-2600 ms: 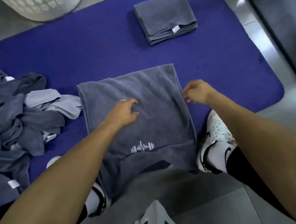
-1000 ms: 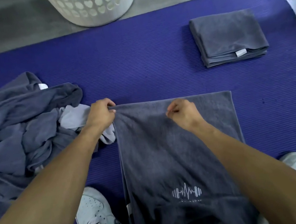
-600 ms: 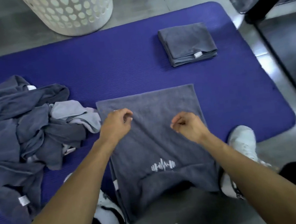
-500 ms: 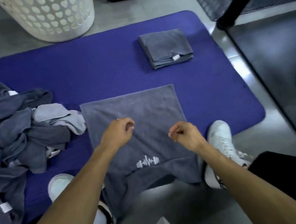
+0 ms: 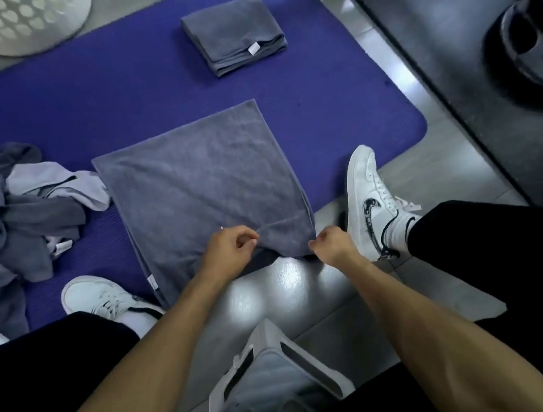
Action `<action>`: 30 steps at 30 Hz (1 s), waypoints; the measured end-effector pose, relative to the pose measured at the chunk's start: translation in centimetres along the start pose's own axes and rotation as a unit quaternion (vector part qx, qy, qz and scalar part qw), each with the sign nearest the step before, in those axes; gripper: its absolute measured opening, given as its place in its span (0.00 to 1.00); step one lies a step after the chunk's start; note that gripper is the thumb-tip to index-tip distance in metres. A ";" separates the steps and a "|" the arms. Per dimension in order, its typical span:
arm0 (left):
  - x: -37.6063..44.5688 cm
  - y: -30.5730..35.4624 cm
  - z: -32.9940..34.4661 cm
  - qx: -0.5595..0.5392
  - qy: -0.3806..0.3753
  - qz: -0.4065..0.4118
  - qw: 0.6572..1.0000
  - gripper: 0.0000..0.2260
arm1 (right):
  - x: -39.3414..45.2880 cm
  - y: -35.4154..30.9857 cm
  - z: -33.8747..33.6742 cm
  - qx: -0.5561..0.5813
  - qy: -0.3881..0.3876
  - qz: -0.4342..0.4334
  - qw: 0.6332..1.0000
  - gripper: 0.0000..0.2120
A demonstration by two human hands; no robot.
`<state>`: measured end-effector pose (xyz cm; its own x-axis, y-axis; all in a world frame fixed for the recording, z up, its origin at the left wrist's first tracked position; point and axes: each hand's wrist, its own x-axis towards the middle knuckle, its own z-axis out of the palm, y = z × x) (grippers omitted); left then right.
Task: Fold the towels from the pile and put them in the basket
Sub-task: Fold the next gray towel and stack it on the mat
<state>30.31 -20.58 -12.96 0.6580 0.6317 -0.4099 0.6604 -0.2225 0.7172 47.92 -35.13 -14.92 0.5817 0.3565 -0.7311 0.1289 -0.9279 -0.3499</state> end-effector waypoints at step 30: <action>-0.2 5.9 3.1 -0.054 -0.016 0.098 0.994 0.04 | -1.1 -0.4 -5.4 0.448 -0.317 -0.054 0.834 0.19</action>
<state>35.19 -24.33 -10.35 0.7825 0.5597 -0.2728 0.4770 -0.2574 0.8404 51.57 -35.80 -10.79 0.0267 0.6820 -0.7308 -0.6641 -0.5343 -0.5230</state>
